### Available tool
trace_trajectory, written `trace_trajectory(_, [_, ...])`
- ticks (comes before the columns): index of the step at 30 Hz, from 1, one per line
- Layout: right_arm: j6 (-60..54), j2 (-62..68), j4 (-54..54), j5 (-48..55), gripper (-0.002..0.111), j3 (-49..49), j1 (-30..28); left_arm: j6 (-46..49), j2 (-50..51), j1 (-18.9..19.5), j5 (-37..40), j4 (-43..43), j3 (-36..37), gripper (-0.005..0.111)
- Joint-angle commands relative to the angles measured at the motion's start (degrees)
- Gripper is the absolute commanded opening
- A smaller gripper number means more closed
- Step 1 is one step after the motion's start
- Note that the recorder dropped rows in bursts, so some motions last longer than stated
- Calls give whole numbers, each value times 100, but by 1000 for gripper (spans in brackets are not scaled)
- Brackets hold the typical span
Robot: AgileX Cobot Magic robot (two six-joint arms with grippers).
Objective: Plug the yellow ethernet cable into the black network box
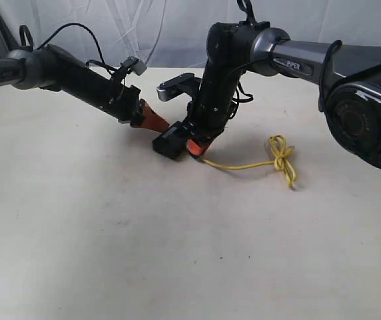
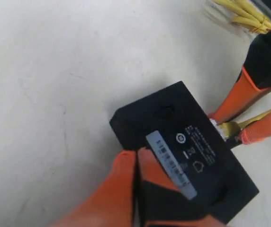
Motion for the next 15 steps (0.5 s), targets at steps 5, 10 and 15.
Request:
trace_trajectory(5, [-56,111,230,186,-1,-182,-4,5,7,-118,250,-88,6,0])
trace_trajectory(10, [-56,194,230,42,-1,-182,-4,5,7,-118,250,-88,6,0])
trace_trajectory(15, [-19,194,192,-141,-1,-241,-15,-5,7,-118,250,-78,6,0])
